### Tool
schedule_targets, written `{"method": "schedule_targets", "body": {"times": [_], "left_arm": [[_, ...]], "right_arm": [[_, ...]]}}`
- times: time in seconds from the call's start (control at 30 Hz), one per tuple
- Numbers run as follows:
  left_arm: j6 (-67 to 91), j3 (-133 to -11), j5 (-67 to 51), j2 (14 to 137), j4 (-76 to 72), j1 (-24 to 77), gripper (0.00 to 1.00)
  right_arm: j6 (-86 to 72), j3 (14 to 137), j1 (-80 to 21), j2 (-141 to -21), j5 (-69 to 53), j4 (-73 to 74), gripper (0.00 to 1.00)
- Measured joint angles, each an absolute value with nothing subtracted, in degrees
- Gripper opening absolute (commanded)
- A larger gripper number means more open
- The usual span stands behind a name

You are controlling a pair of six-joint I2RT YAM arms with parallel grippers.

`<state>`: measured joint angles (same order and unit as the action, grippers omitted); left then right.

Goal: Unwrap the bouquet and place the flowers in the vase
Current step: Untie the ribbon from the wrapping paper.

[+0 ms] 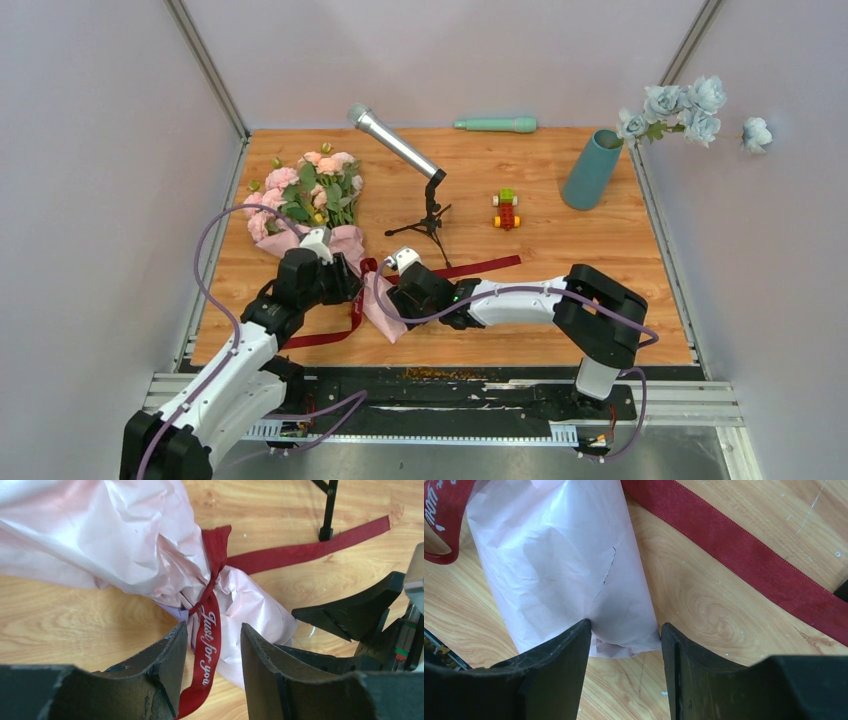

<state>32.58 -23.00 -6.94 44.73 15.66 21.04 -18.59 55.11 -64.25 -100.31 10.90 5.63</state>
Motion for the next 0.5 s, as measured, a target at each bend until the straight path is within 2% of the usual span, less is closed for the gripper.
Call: {"method": "schedule_targets", "body": {"times": [0.3, 0.5], "left_arm": [[27.6, -23.8, -2.9, 45.4, 15.4, 21.0, 0.34], [26.0, -23.8, -4.0, 47.6, 13.2, 21.0, 0.31]], "right_arm": [[-18.3, 54.5, -63.9, -100.0, 10.8, 5.3, 0.52], [-18.3, 54.4, -63.7, -100.0, 10.4, 5.3, 0.52]]}}
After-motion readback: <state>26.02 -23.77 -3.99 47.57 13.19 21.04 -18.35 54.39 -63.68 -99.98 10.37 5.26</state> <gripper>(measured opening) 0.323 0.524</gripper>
